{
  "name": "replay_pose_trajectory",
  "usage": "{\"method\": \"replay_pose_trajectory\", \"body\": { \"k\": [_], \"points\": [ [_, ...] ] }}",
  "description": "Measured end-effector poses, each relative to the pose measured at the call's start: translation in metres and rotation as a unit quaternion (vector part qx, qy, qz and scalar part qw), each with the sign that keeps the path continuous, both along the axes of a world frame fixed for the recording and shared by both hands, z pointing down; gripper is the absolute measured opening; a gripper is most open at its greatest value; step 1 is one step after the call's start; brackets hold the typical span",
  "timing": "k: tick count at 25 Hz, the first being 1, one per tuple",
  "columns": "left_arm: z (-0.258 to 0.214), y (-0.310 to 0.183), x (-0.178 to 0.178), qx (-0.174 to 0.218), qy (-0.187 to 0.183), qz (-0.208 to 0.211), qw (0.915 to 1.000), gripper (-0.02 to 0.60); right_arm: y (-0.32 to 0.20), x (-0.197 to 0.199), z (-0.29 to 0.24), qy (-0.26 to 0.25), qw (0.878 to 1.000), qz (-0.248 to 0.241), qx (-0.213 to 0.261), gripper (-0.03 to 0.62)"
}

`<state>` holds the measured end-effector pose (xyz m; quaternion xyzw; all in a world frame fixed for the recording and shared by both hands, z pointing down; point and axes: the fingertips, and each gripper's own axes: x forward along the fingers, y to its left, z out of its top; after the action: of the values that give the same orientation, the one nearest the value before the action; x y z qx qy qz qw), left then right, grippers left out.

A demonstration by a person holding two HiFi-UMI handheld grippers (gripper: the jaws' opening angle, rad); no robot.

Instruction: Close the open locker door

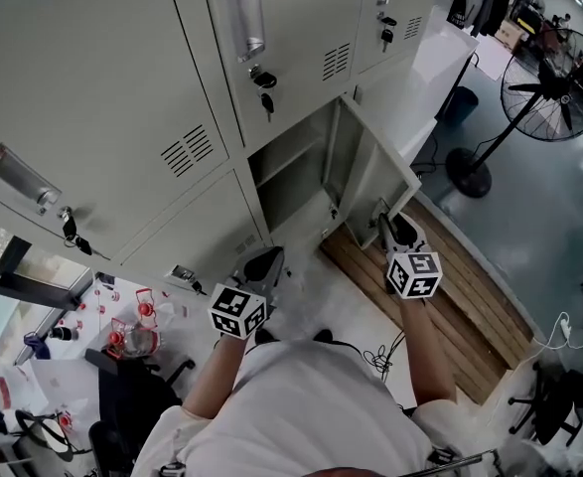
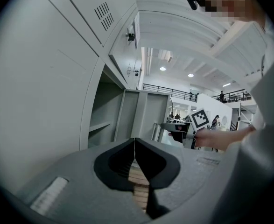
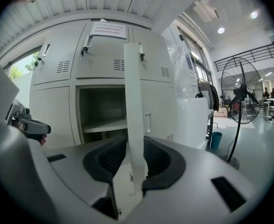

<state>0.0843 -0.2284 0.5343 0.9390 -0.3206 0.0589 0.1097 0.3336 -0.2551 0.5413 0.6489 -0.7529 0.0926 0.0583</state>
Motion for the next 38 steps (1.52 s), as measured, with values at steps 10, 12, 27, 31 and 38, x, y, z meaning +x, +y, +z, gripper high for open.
{"method": "replay_pose_trajectory", "body": {
  "k": [10, 12, 27, 31, 38],
  "points": [
    [0.003, 0.011, -0.019, -0.006, 0.0, 0.002, 1.0, 0.015, 0.006, -0.054, -0.001, 0.009, 0.999, -0.038, 0.004, 0.118],
    [0.004, 0.012, -0.023, -0.007, 0.0, 0.0, 1.0, 0.015, 0.007, -0.064, -0.001, 0.01, 0.999, -0.046, 0.003, 0.118],
    [0.006, 0.005, -0.05, -0.011, 0.002, -0.02, 0.9997, 0.015, -0.001, -0.127, -0.002, 0.009, 0.995, -0.101, 0.011, 0.127],
    [0.007, 0.001, -0.058, -0.011, 0.003, -0.027, 0.9996, 0.015, -0.005, -0.145, -0.003, 0.012, 0.992, -0.122, 0.014, 0.129],
    [0.007, -0.005, -0.073, -0.011, 0.003, -0.045, 0.9989, 0.015, -0.02, -0.175, 0.0, 0.007, 0.988, -0.157, 0.01, 0.126]
  ]
}}
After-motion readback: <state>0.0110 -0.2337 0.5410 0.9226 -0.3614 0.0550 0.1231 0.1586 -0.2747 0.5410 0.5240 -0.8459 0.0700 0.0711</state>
